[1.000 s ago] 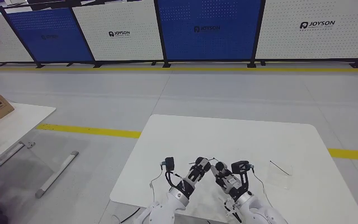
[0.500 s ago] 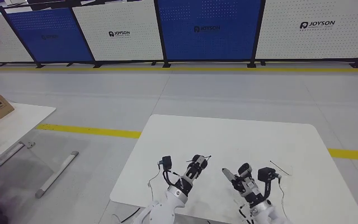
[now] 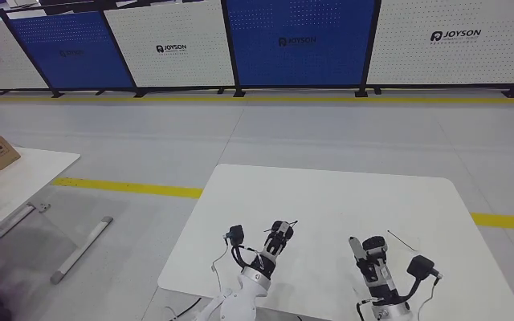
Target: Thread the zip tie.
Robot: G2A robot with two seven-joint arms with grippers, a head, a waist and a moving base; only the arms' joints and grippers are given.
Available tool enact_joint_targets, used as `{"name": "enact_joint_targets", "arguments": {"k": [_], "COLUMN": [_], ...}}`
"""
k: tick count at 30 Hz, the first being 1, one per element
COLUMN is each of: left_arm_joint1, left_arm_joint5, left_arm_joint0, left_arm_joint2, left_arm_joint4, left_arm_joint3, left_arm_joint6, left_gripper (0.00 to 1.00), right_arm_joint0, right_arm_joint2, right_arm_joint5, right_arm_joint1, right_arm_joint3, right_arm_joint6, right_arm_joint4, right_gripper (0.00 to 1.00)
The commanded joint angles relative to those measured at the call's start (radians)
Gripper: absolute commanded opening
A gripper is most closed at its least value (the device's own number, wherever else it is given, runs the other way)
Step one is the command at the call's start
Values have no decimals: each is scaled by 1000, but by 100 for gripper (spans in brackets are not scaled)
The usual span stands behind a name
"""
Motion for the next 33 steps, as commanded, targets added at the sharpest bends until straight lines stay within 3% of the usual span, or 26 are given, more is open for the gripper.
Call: {"name": "enact_joint_targets", "arguments": {"k": [1, 4, 9, 15, 18, 33], "left_arm_joint1": [0, -2, -8, -22, -32, -32], "left_arm_joint5": [0, 6, 32, 45, 44, 44], "left_arm_joint0": [0, -3, -3, -28, -47, -47], "left_arm_joint2": [0, 1, -19, -6, 19, 19], "left_arm_joint4": [0, -1, -34, 22, 80, 80], "left_arm_joint3": [0, 5, 19, 68, 100, 100], "left_arm_joint6": [0, 6, 76, 205, 285, 285], "left_gripper": [0, 0, 0, 0, 0, 0], "right_arm_joint0": [0, -3, -54, -93, -94, -94], "right_arm_joint2": [0, 17, 105, 181, 195, 195], "right_arm_joint5": [0, 0, 0, 4, 34, 34], "right_arm_joint1": [0, -2, 4, 3, 2, 2], "right_arm_joint3": [0, -10, -44, -43, -36, -36], "right_arm_joint6": [0, -5, -47, -82, -94, -94], "right_arm_joint4": [0, 101, 243, 403, 423, 423], "right_gripper": [100, 100, 100, 100, 100, 100]}}
